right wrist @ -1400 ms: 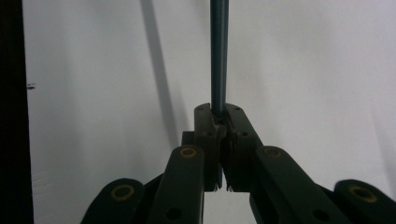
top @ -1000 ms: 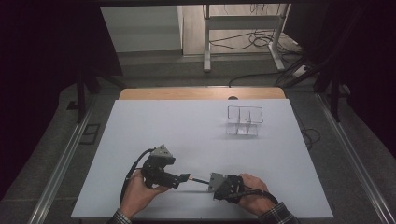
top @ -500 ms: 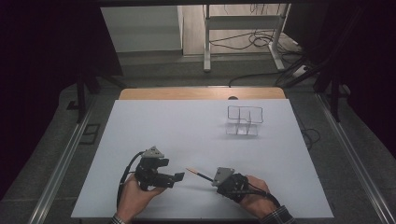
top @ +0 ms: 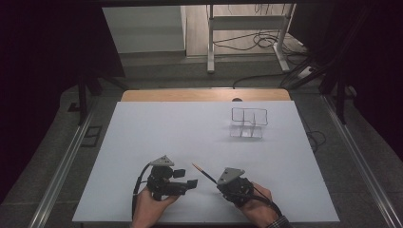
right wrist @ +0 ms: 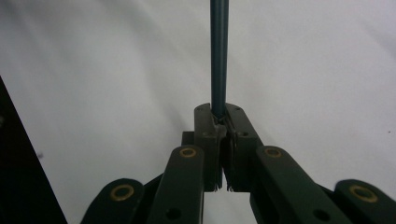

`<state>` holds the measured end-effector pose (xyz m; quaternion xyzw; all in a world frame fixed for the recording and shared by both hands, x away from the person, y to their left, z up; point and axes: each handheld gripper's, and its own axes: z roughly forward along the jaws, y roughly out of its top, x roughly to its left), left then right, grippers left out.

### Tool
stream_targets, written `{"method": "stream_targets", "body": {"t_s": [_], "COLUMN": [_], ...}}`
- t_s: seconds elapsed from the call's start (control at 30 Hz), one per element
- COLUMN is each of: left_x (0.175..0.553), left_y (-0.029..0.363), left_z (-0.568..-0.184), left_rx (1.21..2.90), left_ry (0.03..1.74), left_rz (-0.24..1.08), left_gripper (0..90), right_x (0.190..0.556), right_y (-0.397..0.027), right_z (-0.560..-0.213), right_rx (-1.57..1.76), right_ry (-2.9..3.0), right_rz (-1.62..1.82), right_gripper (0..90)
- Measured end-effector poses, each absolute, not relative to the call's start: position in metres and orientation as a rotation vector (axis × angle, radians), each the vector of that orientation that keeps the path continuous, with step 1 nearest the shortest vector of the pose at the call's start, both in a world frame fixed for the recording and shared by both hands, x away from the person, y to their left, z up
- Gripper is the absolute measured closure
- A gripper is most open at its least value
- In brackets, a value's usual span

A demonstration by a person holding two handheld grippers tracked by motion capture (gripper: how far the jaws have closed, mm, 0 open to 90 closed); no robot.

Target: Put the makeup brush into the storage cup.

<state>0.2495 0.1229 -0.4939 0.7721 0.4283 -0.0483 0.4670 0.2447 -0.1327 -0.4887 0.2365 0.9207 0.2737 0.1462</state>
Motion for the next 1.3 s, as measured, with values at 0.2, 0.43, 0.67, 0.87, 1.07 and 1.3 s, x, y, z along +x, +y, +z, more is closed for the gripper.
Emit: {"method": "stream_targets", "body": {"t_s": [0.2,0.43,0.67,0.87,1.07,1.3], "left_x": [0.253,0.255,0.256,0.256,0.256,0.257], "left_y": [0.118,0.108,0.104,0.098,0.096,0.097], "left_z": [-0.498,-0.503,-0.507,-0.510,-0.511,-0.513], "left_rx": [1.816,1.756,1.711,1.711,1.709,1.688], "left_ry": [1.058,1.055,1.048,1.039,1.040,1.039], "left_rz": [-0.188,-0.242,-0.295,-0.316,-0.323,-0.350], "left_gripper": [39.3,51.1,63.3,68.9,73.5,77.9], "right_x": [0.241,0.236,0.233,0.233,0.233,0.234], "right_y": [-0.129,-0.125,-0.122,-0.120,-0.119,-0.119], "right_z": [-0.488,-0.487,-0.487,-0.487,-0.487,-0.486], "right_rx": [0.768,0.858,0.892,0.896,0.908,0.914], "right_ry": [2.623,2.602,2.581,2.573,2.573,2.579], "right_rz": [0.848,0.927,0.953,0.969,0.982,1.010], "right_gripper": [84.6,84.6,84.6,84.6,84.6,84.5]}}
